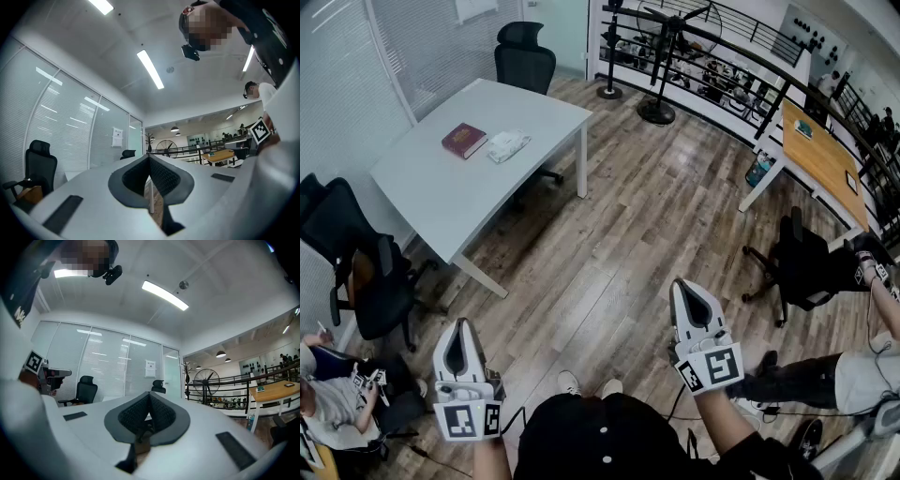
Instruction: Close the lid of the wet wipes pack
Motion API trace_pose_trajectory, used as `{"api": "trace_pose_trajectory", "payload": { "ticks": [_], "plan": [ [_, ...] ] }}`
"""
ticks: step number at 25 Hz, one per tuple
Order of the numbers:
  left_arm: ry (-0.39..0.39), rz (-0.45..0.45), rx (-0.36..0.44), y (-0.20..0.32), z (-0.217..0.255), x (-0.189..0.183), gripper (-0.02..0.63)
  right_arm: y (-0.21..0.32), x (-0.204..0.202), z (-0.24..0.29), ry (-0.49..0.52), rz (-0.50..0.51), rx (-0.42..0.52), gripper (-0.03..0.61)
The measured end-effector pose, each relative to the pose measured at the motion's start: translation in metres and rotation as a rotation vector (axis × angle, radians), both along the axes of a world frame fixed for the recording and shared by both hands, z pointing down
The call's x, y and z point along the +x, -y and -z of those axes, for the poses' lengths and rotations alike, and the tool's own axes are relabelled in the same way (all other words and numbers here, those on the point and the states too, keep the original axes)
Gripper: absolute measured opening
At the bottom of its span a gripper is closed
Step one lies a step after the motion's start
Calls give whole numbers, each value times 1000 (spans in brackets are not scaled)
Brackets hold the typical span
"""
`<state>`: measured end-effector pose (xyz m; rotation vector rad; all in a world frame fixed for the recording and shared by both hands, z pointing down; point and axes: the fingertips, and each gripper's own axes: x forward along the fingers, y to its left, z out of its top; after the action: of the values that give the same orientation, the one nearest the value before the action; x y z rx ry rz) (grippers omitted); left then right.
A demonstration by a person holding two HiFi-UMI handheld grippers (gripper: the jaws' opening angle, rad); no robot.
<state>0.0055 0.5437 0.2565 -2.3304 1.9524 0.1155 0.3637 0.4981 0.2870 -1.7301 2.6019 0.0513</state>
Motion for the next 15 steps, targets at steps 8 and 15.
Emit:
{"api": "trace_pose_trajectory", "payload": {
  "ticks": [8, 15],
  "plan": [
    [12, -6, 1, -1, 0, -4, 15, -3, -10, 1, -11, 13, -2, 28],
    [15, -5, 2, -4, -2, -9, 15, -8, -12, 4, 37, -6, 18, 28]
  ]
}}
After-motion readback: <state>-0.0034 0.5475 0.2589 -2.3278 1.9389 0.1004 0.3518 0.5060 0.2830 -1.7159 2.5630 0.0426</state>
